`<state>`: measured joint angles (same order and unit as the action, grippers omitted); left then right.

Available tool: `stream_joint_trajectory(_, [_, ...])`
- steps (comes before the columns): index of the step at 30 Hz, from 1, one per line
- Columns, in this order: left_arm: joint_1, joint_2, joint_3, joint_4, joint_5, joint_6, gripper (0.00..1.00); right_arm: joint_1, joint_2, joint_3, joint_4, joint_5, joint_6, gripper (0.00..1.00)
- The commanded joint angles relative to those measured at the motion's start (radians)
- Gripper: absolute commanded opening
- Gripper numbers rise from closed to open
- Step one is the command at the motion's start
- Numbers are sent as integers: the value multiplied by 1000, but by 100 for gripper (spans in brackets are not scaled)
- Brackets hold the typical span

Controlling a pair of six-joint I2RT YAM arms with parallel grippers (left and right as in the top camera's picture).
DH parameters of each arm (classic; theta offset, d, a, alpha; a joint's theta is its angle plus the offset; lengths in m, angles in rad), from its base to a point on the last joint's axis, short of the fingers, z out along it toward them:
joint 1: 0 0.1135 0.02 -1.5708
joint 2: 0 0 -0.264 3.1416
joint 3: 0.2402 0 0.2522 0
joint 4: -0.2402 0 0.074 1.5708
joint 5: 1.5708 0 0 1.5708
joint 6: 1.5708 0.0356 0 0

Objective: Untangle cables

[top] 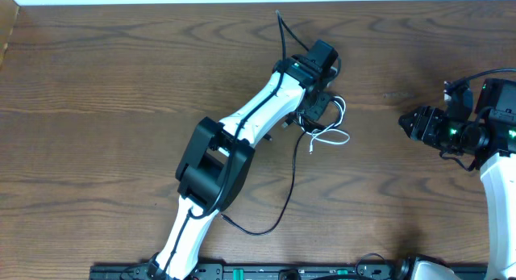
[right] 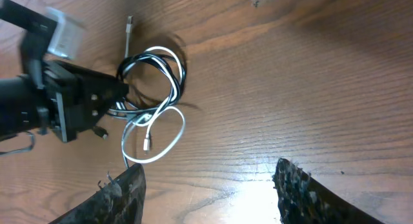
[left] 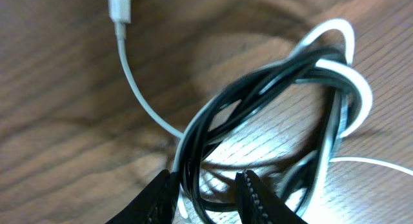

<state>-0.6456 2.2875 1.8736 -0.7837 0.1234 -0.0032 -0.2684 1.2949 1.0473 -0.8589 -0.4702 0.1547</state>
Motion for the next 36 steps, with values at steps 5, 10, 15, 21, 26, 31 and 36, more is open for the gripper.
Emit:
stream_joint_trajectory(5, [-1, 56, -5, -42, -16, -2, 21, 8, 2, 11, -1, 8, -10, 61])
stream_joint_trajectory(10, [-2, 63, -6, -45, -10, -3, 20, 8, 2, 10, -2, 7, -10, 61])
stream_joint_trajectory(15, [-3, 85, -8, -68, 25, -3, 31, 8, 2, 2, -2, 8, -10, 61])
stream_joint_trajectory(21, [-5, 69, 5, -77, 26, -3, 7, 8, 2, -3, 6, -2, -10, 61])
stream_joint_trajectory(26, [5, -28, 48, -161, 175, -37, 7, 11, 1, -3, 20, -97, 19, 35])
stream_joint_trajectory(31, [32, -157, 47, -200, 424, -37, 7, 56, 1, -2, 65, -154, 55, 35])
stream_joint_trajectory(36, [65, -217, 47, -200, 528, -37, 7, 132, 1, -3, 110, -166, 54, 46])
